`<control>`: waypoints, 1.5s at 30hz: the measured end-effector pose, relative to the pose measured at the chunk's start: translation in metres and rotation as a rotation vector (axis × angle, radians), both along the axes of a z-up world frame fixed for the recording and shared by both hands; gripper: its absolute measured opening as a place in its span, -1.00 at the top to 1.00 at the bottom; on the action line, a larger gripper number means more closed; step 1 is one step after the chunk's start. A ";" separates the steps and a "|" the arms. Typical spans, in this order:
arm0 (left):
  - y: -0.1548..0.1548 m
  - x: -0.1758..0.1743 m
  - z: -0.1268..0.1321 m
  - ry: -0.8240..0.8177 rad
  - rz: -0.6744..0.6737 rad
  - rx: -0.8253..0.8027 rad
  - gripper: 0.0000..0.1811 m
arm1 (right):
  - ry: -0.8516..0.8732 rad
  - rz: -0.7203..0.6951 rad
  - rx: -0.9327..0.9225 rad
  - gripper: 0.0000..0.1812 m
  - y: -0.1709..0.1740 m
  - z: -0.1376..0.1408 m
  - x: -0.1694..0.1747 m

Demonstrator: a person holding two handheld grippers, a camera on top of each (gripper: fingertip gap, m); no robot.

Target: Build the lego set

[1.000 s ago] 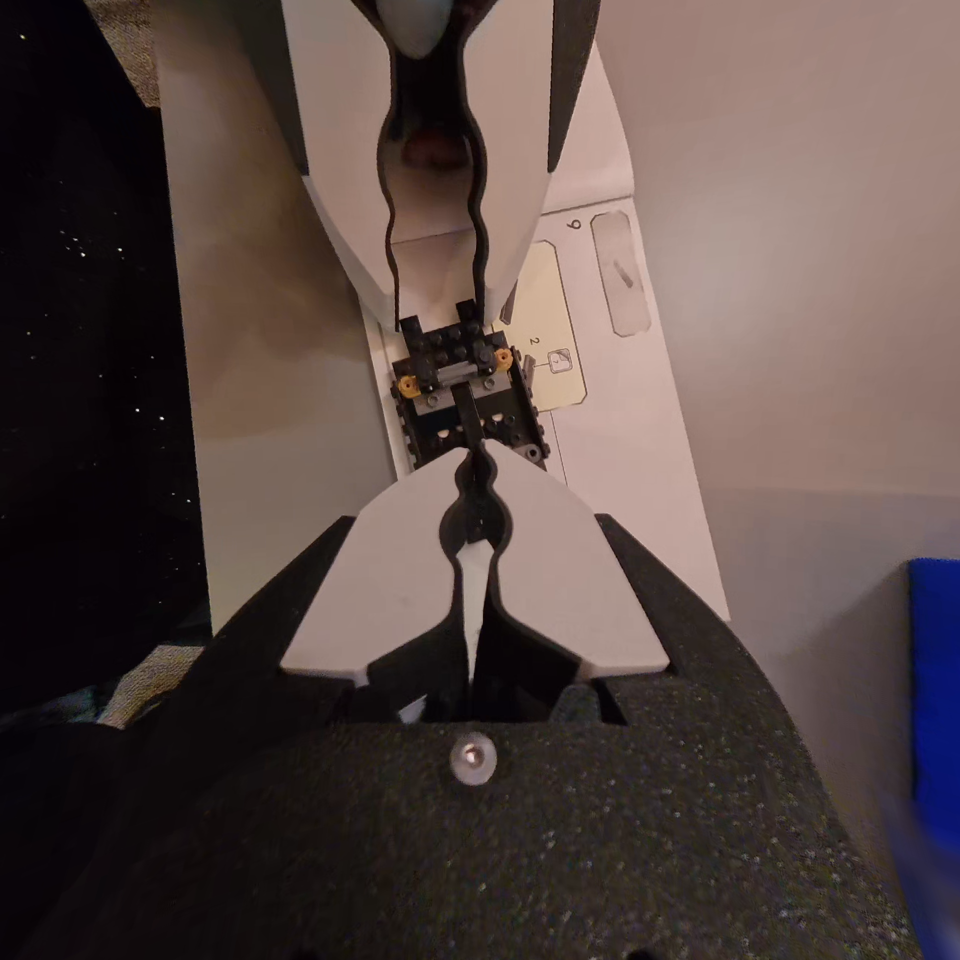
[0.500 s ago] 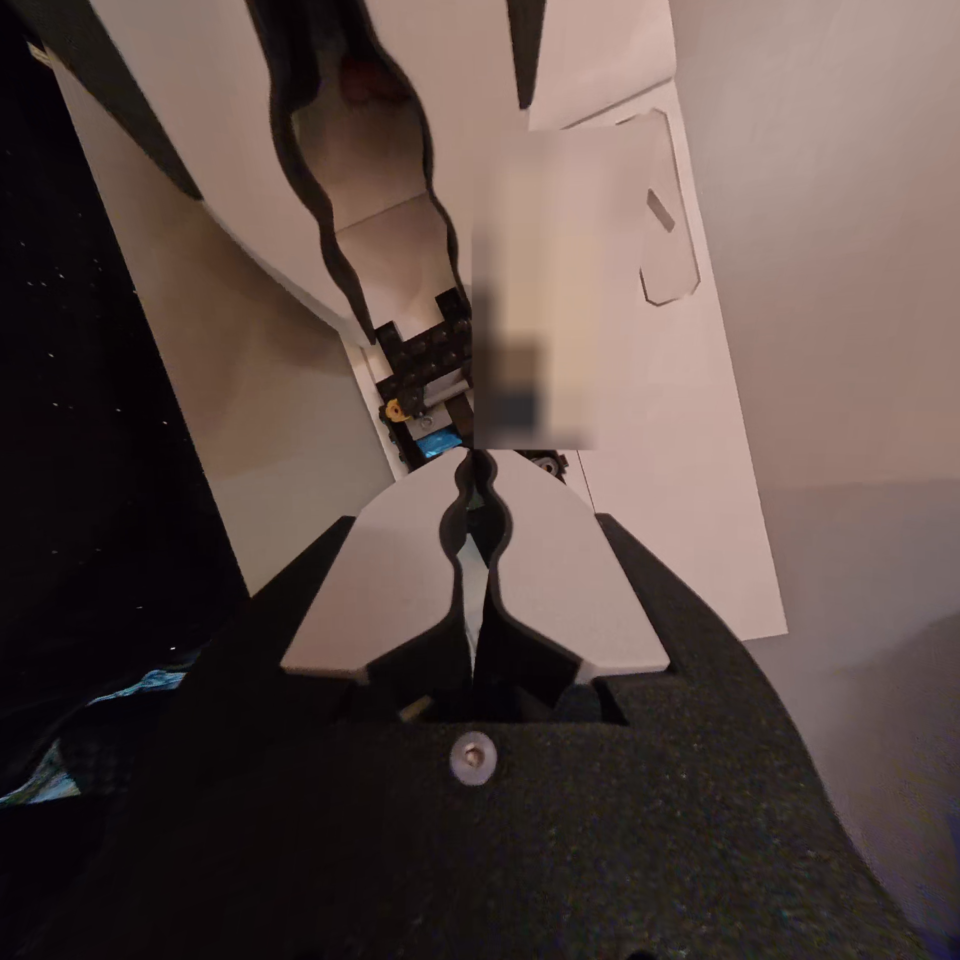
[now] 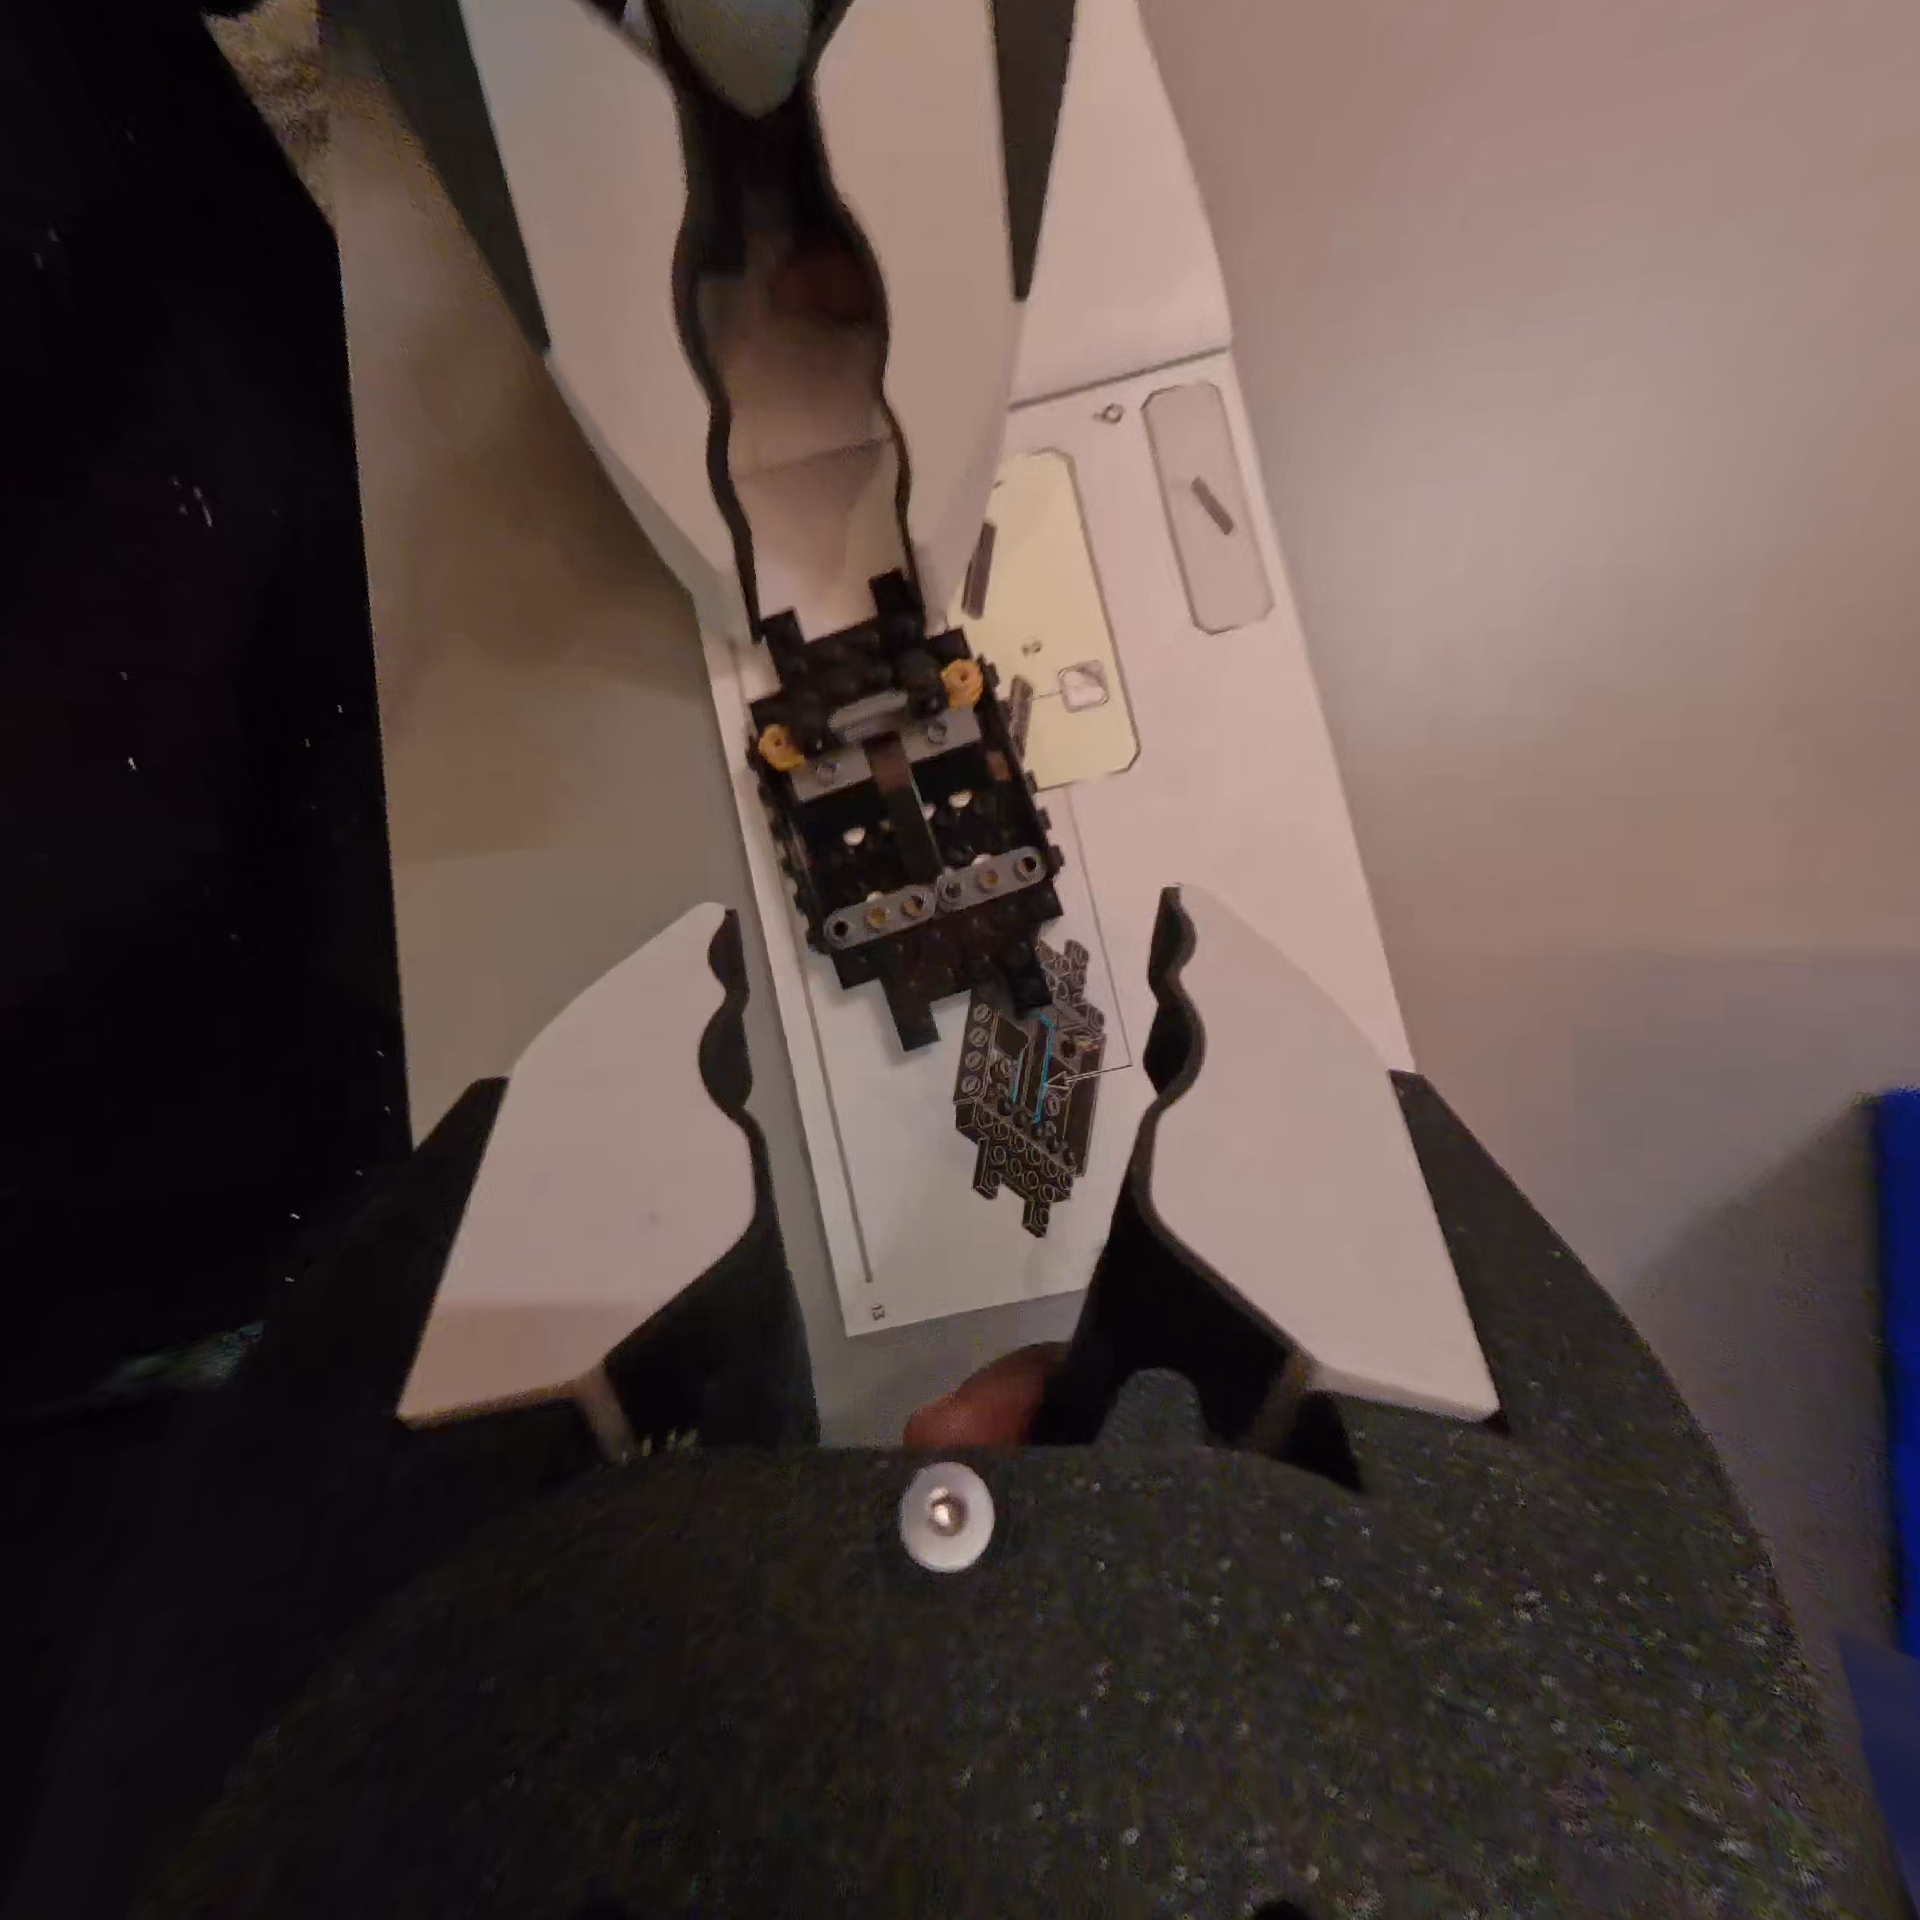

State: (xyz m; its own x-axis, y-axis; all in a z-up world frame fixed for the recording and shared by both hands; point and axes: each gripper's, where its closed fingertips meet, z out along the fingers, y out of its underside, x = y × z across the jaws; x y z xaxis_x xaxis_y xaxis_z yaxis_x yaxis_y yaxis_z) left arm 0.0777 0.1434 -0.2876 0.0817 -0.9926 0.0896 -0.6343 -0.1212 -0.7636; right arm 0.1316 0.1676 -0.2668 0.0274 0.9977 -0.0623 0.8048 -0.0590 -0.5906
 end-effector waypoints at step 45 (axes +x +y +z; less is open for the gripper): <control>0.005 -0.010 0.002 0.039 -0.040 0.174 0.63 | 0.159 -0.449 0.046 0.21 0.023 -0.023 0.046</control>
